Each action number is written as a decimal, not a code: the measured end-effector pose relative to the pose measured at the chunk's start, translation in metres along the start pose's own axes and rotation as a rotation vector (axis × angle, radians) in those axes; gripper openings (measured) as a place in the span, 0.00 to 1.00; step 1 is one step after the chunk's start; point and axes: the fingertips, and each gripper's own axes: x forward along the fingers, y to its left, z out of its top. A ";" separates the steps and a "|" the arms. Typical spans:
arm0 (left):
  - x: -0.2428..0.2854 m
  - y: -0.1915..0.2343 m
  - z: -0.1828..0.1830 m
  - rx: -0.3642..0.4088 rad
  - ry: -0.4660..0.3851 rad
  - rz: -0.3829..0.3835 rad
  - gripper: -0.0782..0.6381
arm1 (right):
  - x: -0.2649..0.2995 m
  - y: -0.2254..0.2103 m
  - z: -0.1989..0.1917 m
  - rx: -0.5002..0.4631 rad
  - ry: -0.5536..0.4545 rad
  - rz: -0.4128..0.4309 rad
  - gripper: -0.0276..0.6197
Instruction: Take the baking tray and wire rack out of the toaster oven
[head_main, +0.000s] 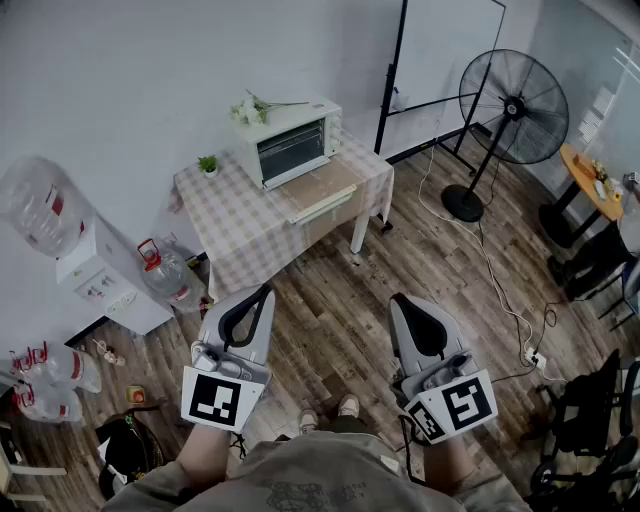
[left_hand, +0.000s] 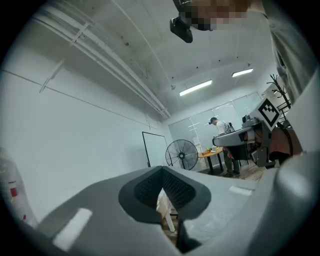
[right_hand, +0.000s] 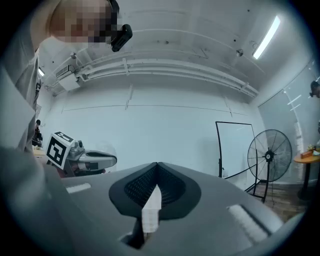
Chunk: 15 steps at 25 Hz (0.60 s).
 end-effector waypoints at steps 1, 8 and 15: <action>0.001 -0.001 0.000 0.000 -0.001 0.000 0.11 | -0.001 -0.001 0.000 0.012 -0.006 0.003 0.08; 0.010 -0.009 0.000 0.025 0.008 -0.005 0.11 | -0.003 -0.011 0.001 0.039 -0.034 0.027 0.08; 0.034 -0.017 0.002 0.023 0.006 -0.010 0.11 | 0.000 -0.036 -0.004 0.071 -0.022 0.011 0.09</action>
